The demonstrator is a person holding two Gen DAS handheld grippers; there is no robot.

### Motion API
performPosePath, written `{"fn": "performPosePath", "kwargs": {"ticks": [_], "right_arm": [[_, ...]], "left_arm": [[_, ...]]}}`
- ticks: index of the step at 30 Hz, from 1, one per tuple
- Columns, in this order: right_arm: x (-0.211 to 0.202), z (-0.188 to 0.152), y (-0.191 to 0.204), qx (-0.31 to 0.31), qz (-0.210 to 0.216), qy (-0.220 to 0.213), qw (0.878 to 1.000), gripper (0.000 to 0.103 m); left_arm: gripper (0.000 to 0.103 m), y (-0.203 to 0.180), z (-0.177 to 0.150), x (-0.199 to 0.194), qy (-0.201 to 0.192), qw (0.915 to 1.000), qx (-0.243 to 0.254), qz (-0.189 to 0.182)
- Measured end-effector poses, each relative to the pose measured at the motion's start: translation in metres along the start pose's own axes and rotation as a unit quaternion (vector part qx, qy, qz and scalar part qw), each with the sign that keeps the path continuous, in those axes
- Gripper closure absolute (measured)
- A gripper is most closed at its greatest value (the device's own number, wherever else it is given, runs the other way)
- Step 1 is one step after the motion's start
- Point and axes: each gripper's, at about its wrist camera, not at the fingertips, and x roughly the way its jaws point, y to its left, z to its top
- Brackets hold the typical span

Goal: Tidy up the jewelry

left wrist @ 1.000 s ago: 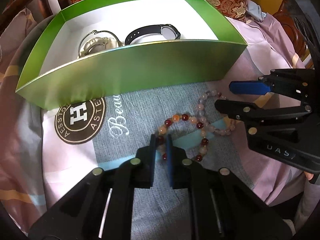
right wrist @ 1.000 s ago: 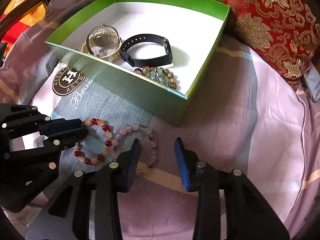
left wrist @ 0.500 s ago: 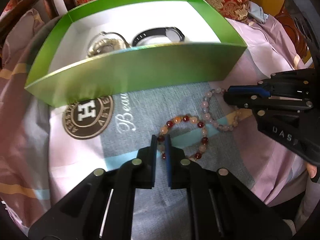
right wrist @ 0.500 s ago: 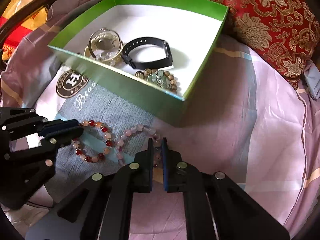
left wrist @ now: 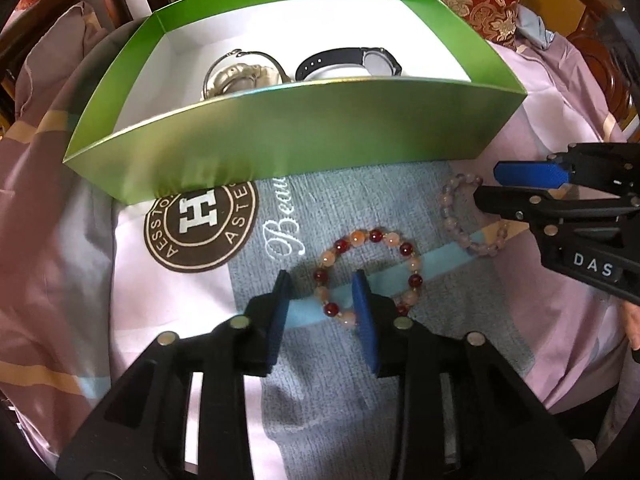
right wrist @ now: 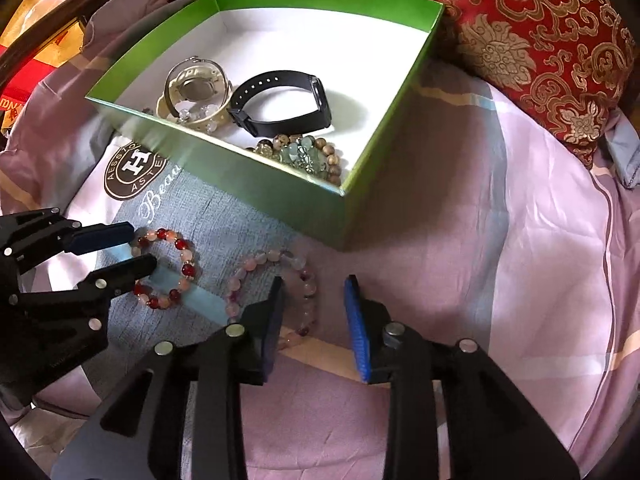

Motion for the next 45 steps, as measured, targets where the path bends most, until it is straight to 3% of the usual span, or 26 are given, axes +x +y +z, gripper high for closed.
{"fn": "performPosePath", "kwargs": {"ticks": [2,5,12,13,18,21,25,32,38,45], "right_arm": [[0.000,0.000,0.001,-0.004,-0.008,-0.001,1.000,0.072],[0.002,0.001,0.002,-0.017,-0.019,-0.004,1.000,0.069],[0.009,0.002,0.015,-0.025,-0.023,-0.014,0.999,0.062],[0.008,0.000,0.017,-0.025,-0.021,-0.014,0.999,0.062],[0.007,-0.003,0.016,-0.030,-0.028,-0.016,0.999,0.059],[0.005,-0.006,0.014,-0.027,-0.026,-0.016,0.999,0.059],[0.008,-0.003,0.018,-0.029,-0.031,-0.018,0.999,0.062],[0.006,-0.002,0.013,-0.017,-0.022,-0.017,0.999,0.095],[0.002,-0.001,0.011,-0.011,-0.012,-0.022,1.000,0.095],[-0.018,0.000,0.012,-0.017,0.020,-0.058,0.998,0.095]], "left_arm": [[0.062,-0.002,0.000,0.001,-0.002,1.0000,0.001,0.009],[0.038,0.001,-0.002,0.002,-0.001,0.9994,-0.004,0.034],[0.038,0.013,-0.006,0.004,-0.002,0.9998,-0.017,0.009],[0.040,0.013,-0.006,0.004,-0.002,0.9998,-0.017,0.010],[0.070,0.008,-0.011,-0.002,-0.012,0.9999,0.001,-0.009],[0.081,0.005,-0.012,-0.004,-0.012,0.9998,0.007,-0.015],[0.085,0.008,-0.013,-0.005,-0.012,0.9997,0.005,-0.021],[0.095,0.012,-0.018,-0.007,-0.005,0.9994,-0.011,-0.033],[0.096,0.022,-0.023,-0.014,-0.004,0.9993,-0.021,-0.029],[0.096,0.039,-0.027,-0.054,-0.047,0.9983,-0.029,-0.020]]}}
